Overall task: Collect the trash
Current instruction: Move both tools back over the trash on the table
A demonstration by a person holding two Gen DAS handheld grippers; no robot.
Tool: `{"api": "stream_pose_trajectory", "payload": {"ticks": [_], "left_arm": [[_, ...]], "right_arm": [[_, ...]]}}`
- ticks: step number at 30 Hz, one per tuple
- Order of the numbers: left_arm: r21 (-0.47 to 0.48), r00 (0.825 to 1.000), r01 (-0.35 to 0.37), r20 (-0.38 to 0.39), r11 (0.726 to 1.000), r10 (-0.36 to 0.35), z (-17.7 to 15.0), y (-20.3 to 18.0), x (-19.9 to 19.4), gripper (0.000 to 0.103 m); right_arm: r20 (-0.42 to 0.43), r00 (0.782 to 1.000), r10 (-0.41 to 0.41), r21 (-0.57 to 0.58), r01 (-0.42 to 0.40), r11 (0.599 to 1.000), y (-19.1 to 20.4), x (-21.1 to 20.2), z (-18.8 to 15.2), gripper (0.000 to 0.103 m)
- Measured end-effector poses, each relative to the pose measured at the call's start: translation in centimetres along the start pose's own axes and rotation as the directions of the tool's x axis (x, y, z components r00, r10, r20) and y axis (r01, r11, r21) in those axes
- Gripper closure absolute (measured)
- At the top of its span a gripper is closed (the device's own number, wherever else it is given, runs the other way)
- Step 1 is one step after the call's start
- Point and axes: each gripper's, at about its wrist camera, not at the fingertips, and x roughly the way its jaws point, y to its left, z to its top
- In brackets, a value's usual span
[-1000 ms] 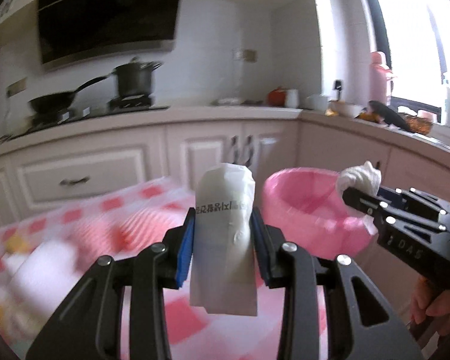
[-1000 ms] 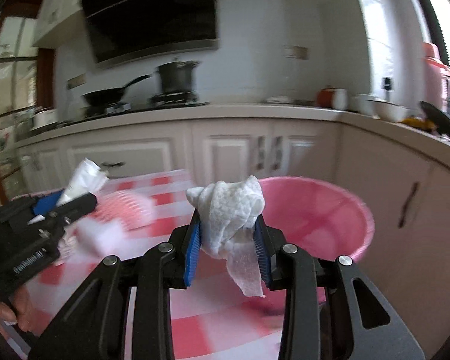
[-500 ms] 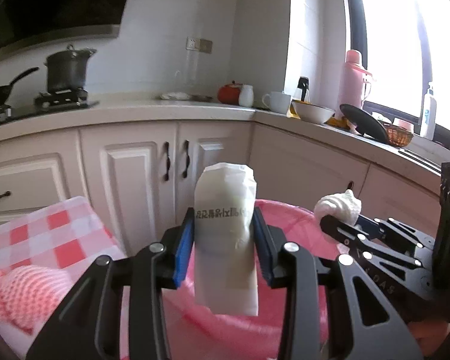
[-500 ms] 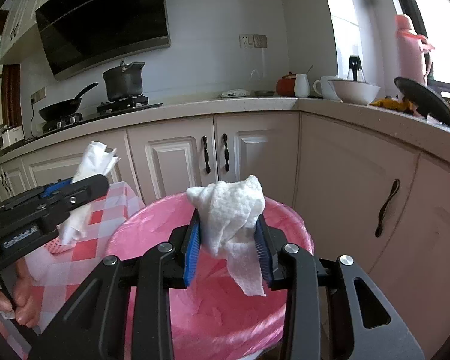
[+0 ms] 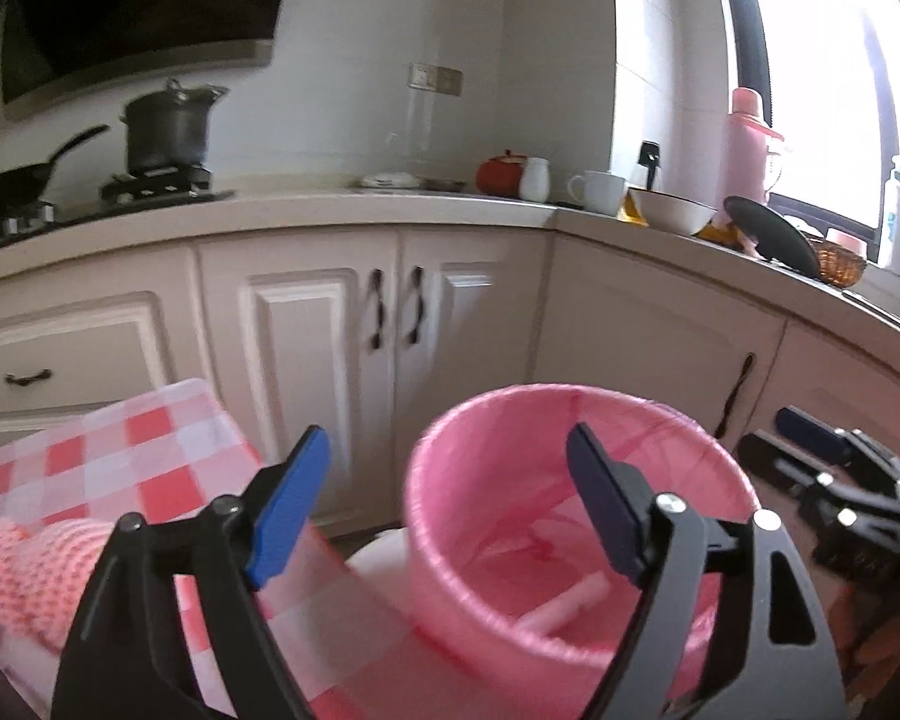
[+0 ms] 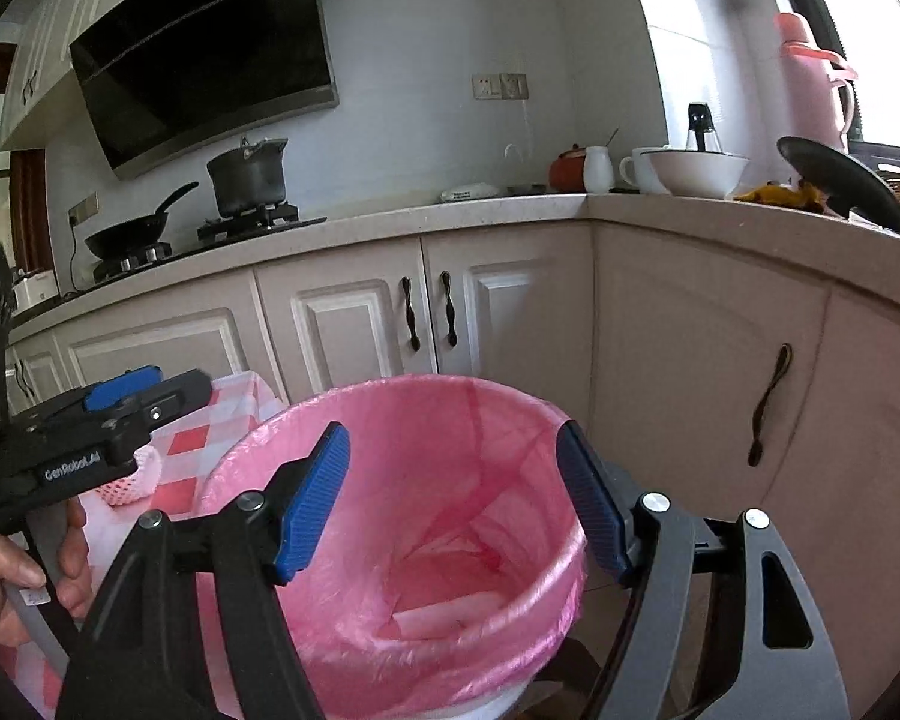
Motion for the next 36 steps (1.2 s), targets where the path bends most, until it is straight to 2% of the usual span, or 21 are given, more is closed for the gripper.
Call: {"api": "stream_pose_trajectory", "payload": {"ticks": [2,5,8,11,16,19,24,26,29,32,34,36], "left_arm": [[0.0,1.0,-0.02,0.018,1.0,0.02,-0.6,0.5,-2.1,0.012],[0.006,0.998,-0.061,0.032,0.998,0.061,-1.9,1.5,-5.6,0.005],[0.014,0.993,-0.108,0.047,0.994,0.107,-3.4,2.7,-9.5,0.005],[0.012,0.989,-0.147,0.028,0.989,0.147,-4.7,3.8,-12.9,0.005],[0.036,0.976,-0.218,0.032,0.975,0.217,-7.3,5.4,-18.5,0.005],[0.033,0.95,-0.311,0.029,0.95,0.31,-9.2,7.1,-21.7,0.005],[-0.071,0.909,-0.414,0.007,0.907,0.416,-12.1,11.3,-27.0,0.005],[-0.081,0.886,-0.462,-0.008,0.883,0.463,-13.2,12.8,-28.7,0.005],[-0.072,0.836,-0.549,-0.013,0.833,0.549,-15.0,14.5,-30.8,0.005],[-0.115,0.831,-0.556,-0.075,0.823,0.551,-16.4,16.7,-31.8,0.005],[-0.122,0.81,-0.586,-0.11,0.801,0.576,-16.9,18.0,-31.8,0.005],[-0.135,0.813,-0.581,-0.129,0.803,0.567,-16.8,18.9,-31.5,0.005]], "right_arm": [[0.0,1.0,0.005,-0.002,-0.005,1.0,0.4,-1.0,-0.1,0.035],[0.0,0.999,0.034,0.008,-0.034,0.999,1.7,-2.8,-0.4,0.029],[-0.005,0.998,0.062,-0.018,-0.062,0.998,3.9,-4.4,-0.7,0.026],[-0.008,0.995,0.104,-0.045,-0.104,0.994,6.7,-5.8,-1.1,0.018],[-0.02,0.981,0.192,-0.072,-0.193,0.978,11.7,-7.3,-2.0,0.018],[-0.054,0.969,0.241,-0.102,-0.246,0.964,14.9,-7.5,-2.8,0.018],[-0.104,0.943,0.316,-0.137,-0.329,0.935,19.5,-7.7,-4.3,0.018],[-0.128,0.93,0.344,-0.146,-0.361,0.921,21.4,-7.9,-5.0,0.018],[-0.158,0.914,0.375,-0.174,-0.4,0.9,23.7,-7.9,-5.8,0.018],[-0.193,0.896,0.4,-0.186,-0.433,0.882,25.5,-7.6,-6.6,0.018],[-0.213,0.884,0.415,-0.187,-0.454,0.871,26.6,-7.0,-7.0,0.018],[-0.227,0.875,0.428,-0.192,-0.471,0.861,27.6,-6.5,-7.2,0.018]]}}
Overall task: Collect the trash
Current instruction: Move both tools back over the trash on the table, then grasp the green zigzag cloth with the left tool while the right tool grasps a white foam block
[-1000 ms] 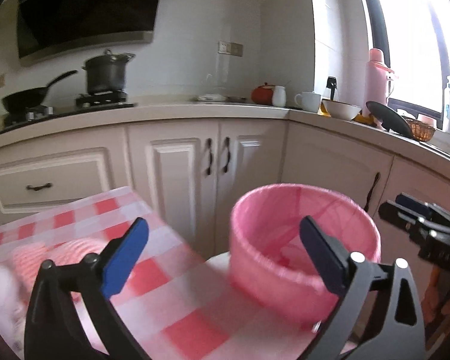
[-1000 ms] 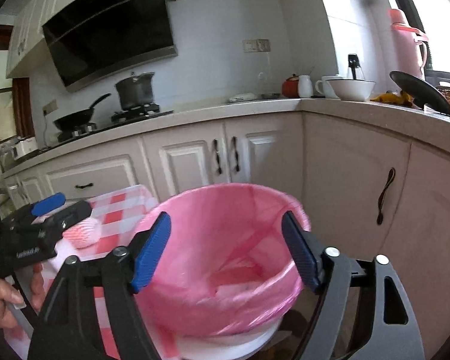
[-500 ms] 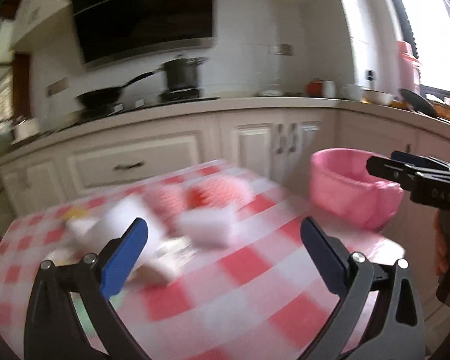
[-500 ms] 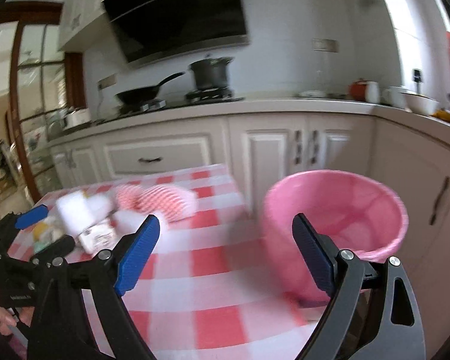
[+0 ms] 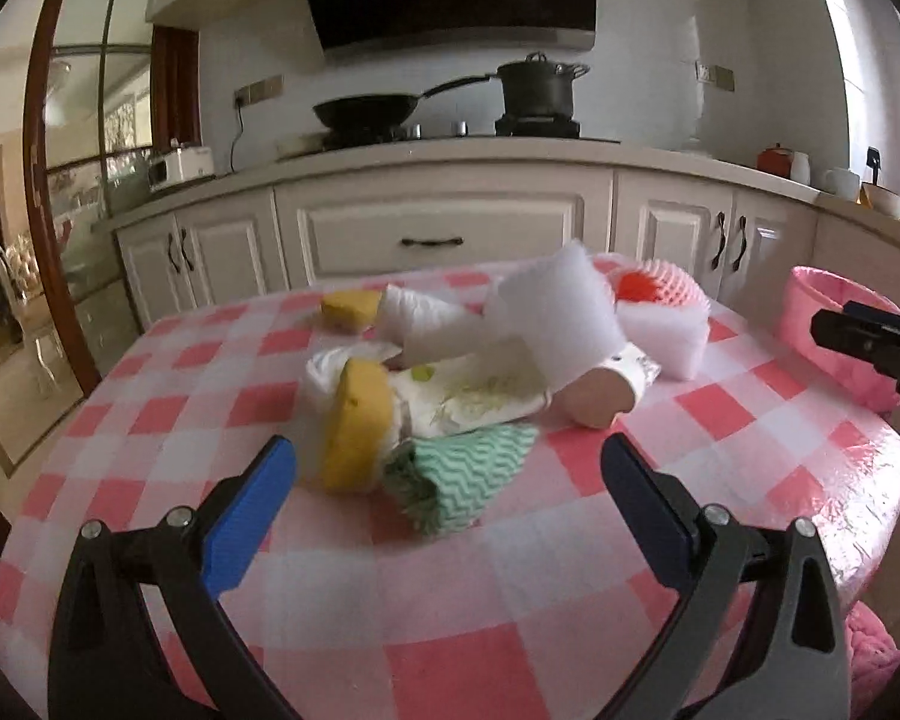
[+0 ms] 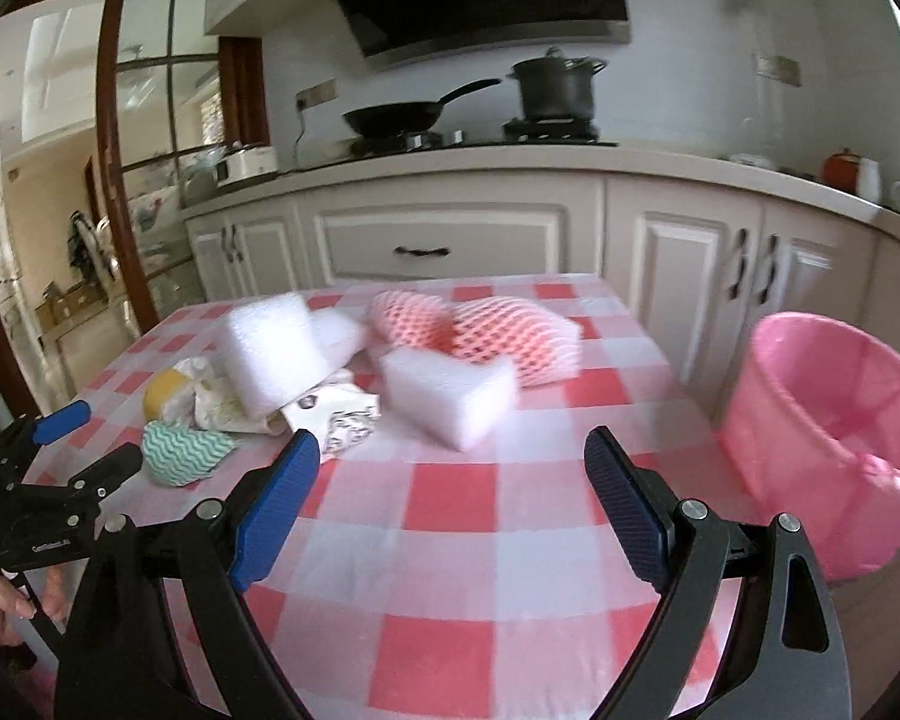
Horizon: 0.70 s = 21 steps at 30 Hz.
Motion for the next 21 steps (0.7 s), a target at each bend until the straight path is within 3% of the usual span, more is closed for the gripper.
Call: {"api": "stream_pose_trajectory", "payload": {"ticks": [3,7,14,21], "left_arm": [[-0.016,1.0,-0.005,-0.014,1.0,0.005,0.1,0.4,0.5,0.005],[-0.018,0.997,0.054,-0.052,0.998,-0.055,-0.1,0.2,1.5,0.02],[-0.033,0.984,0.066,-0.161,0.997,-0.07,0.0,-0.5,4.2,0.022],[-0.049,0.949,0.077,-0.303,0.996,-0.088,-0.3,-1.0,7.4,0.028]], "right_arm": [[-0.01,1.0,0.025,-0.021,-0.026,0.999,1.0,1.5,0.4,0.018],[-0.017,0.999,0.043,-0.018,-0.043,0.999,1.6,3.4,1.3,0.018],[-0.022,0.998,0.051,0.008,-0.05,0.999,1.2,4.7,1.7,0.018],[-0.048,0.995,0.09,0.006,-0.09,0.996,1.3,6.8,2.4,0.018]]}}
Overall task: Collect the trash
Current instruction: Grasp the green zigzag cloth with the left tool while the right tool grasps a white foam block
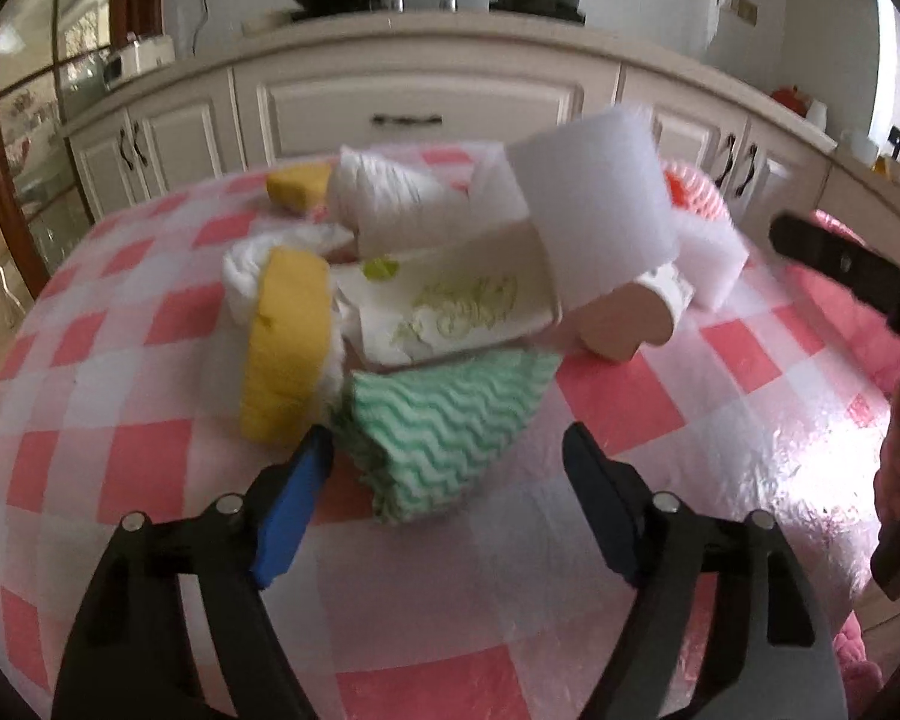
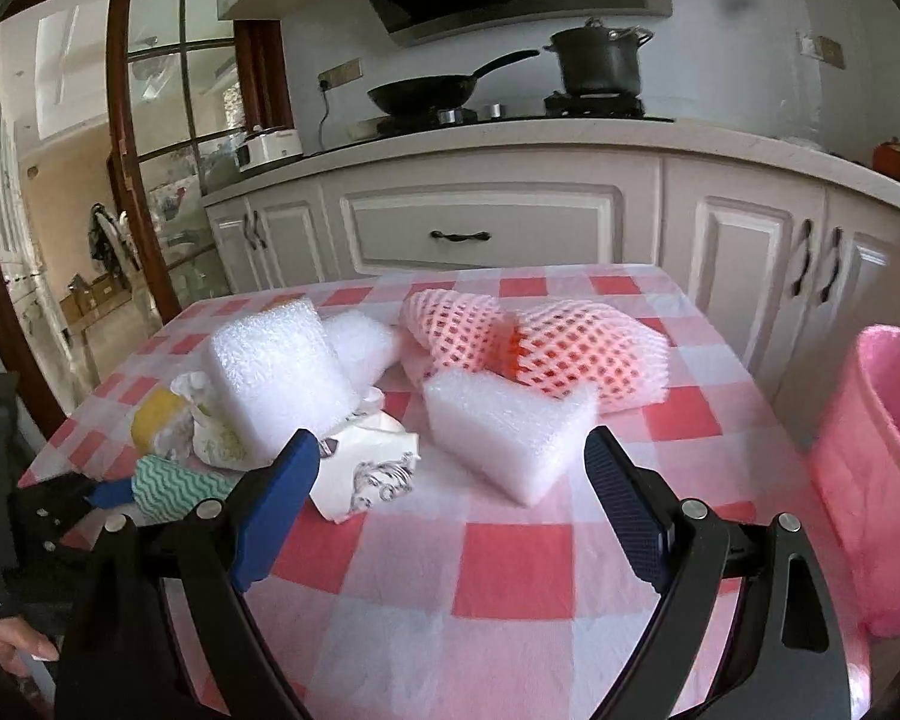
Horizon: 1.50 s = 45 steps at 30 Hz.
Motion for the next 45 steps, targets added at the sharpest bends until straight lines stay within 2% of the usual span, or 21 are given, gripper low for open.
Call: {"api": "stream_pose_trajectory", "payload": {"ticks": [4,6,8,11,14,18,24,30,34,35,36,39,45], "left_arm": [[-0.029,0.998,0.003,-0.064,1.0,-0.004,0.4,0.5,1.4,0.035],[-0.03,0.998,-0.002,-0.069,1.0,0.0,0.6,0.5,1.5,0.041],[-0.028,0.997,0.001,-0.072,1.0,-0.003,0.9,0.8,1.7,0.052],[-0.033,0.998,0.01,-0.069,0.999,-0.012,1.0,1.2,1.6,0.062],[-0.035,0.998,0.017,-0.056,0.999,-0.019,0.6,1.5,1.1,0.068],[-0.023,1.0,0.019,-0.018,1.0,-0.02,0.0,1.8,-0.3,0.07],[-0.038,1.0,0.005,0.028,0.999,-0.004,-0.6,2.7,-2.5,0.07],[-0.055,0.998,-0.023,0.063,0.998,0.027,-1.4,3.8,-4.1,0.07],[-0.068,0.997,-0.024,0.069,0.997,0.028,-1.9,4.5,-4.8,0.07],[-0.069,0.997,-0.024,0.07,0.997,0.029,-2.1,4.7,-5.0,0.07],[-0.069,0.997,-0.026,0.071,0.997,0.031,-2.1,4.8,-5.2,0.07],[-0.073,0.995,-0.037,0.086,0.997,0.044,-2.2,5.3,-6.0,0.07],[-0.106,0.991,-0.036,0.127,0.994,0.05,-2.4,6.0,-7.3,0.07]], "right_arm": [[-0.047,0.996,0.072,-0.047,-0.075,0.996,1.0,2.2,1.0,0.018],[-0.068,0.991,0.112,-0.07,-0.116,0.991,1.5,3.3,1.3,0.018],[-0.097,0.983,0.153,-0.094,-0.162,0.982,2.1,4.6,1.7,0.018],[-0.125,0.973,0.193,-0.113,-0.207,0.972,3.0,5.8,2.2,0.018],[-0.137,0.959,0.247,-0.126,-0.264,0.956,3.8,6.3,2.7,0.018],[-0.149,0.94,0.308,-0.11,-0.325,0.939,4.7,7.0,3.2,0.018],[-0.157,0.938,0.308,-0.104,-0.326,0.94,6.5,7.5,3.5,0.018],[-0.151,0.951,0.271,-0.066,-0.283,0.957,8.2,7.9,3.2,0.018],[-0.148,0.965,0.214,-0.057,-0.225,0.973,9.5,8.2,2.8,0.019],[-0.151,0.967,0.207,-0.068,-0.219,0.973,10.0,8.3,2.6,0.027],[-0.158,0.966,0.204,-0.071,-0.218,0.973,10.3,8.3,2.5,0.04],[-0.171,0.968,0.184,-0.074,-0.199,0.977,10.5,8.3,2.0,0.04],[-0.113,0.974,0.194,-0.07,-0.203,0.977,9.6,5.3,1.8,0.041]]}}
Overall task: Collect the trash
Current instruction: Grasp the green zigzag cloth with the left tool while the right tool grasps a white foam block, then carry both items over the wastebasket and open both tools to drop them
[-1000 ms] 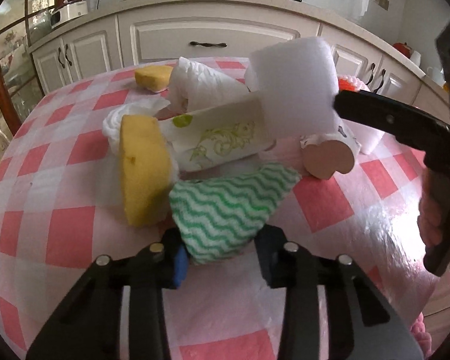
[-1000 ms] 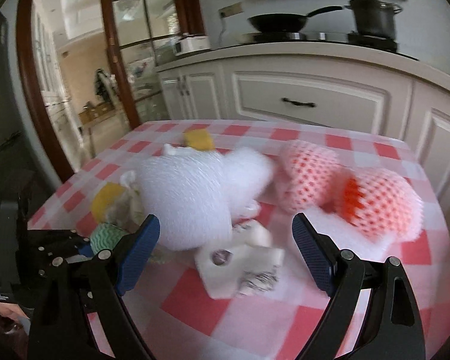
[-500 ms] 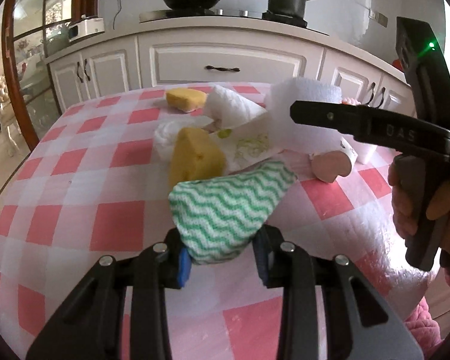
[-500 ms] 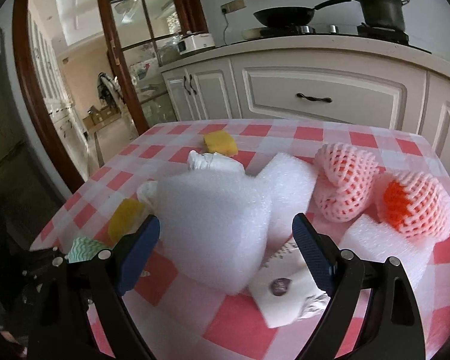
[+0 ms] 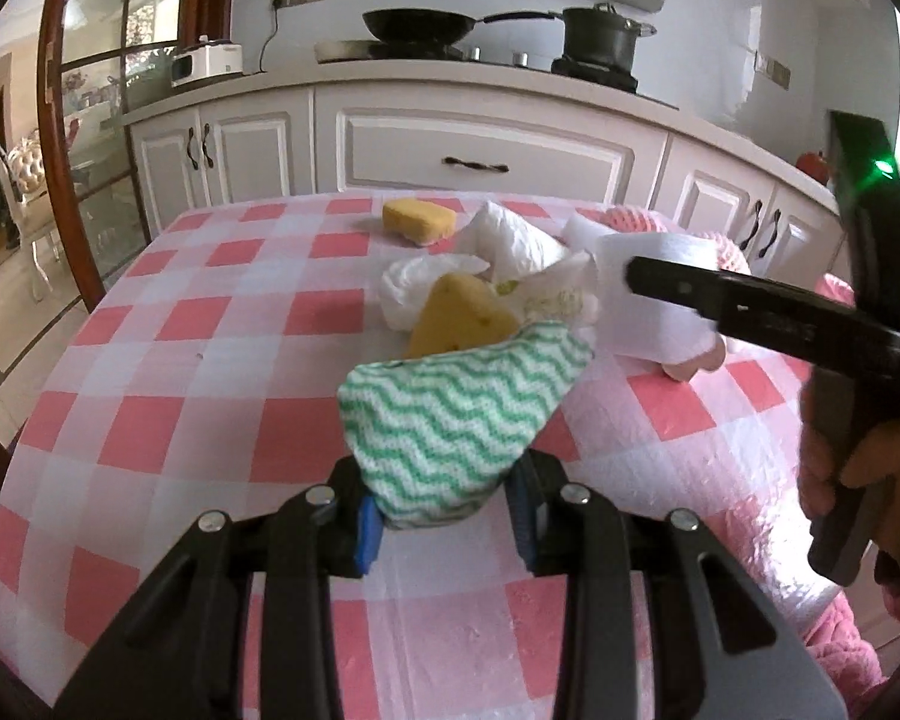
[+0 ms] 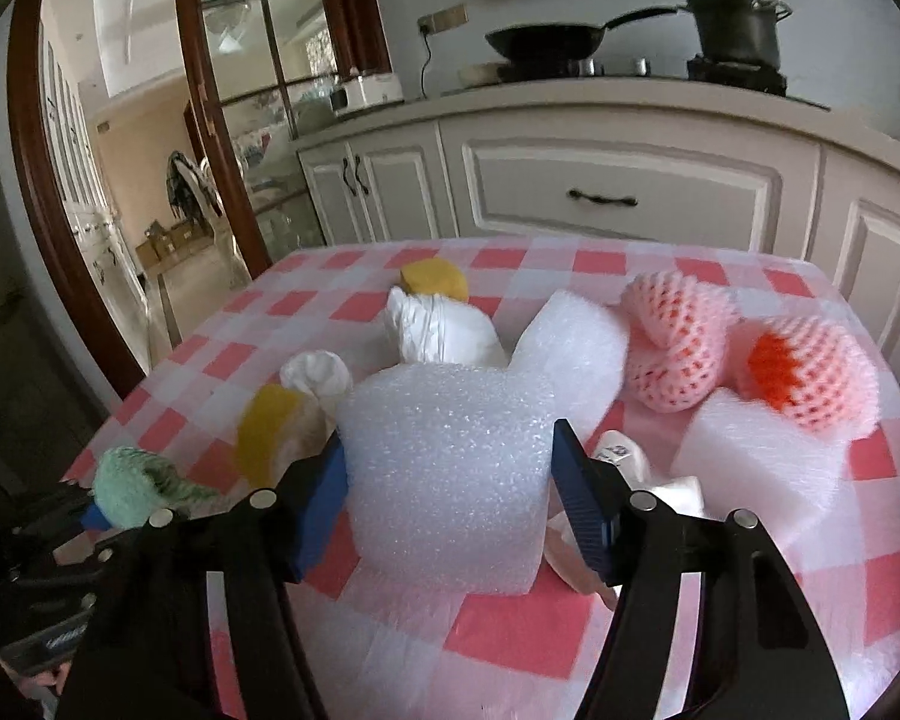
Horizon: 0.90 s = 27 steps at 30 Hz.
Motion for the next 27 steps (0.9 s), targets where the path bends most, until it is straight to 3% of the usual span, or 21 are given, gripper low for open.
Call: {"api": "stream_pose_trajectory", "payload": {"ticks": [9,15,27], "left_arm": [[0.049,0.992,0.047,0.111,0.998,-0.052,0.7,-3.3,-2.0,0.07],[0.09,0.966,0.119,0.218,0.989,-0.136,2.1,-6.8,-3.8,0.069],[0.254,0.914,0.227,0.278,0.94,-0.296,3.5,-16.1,-4.0,0.069]], "right_arm": [[0.089,0.994,-0.067,0.04,0.064,0.997,-2.7,-7.3,-1.4,0.041],[0.148,0.977,-0.151,0.025,0.149,0.989,-3.9,-11.7,-3.4,0.041],[0.261,0.904,-0.339,0.109,0.321,0.941,-8.6,-20.2,-5.8,0.041]]}}
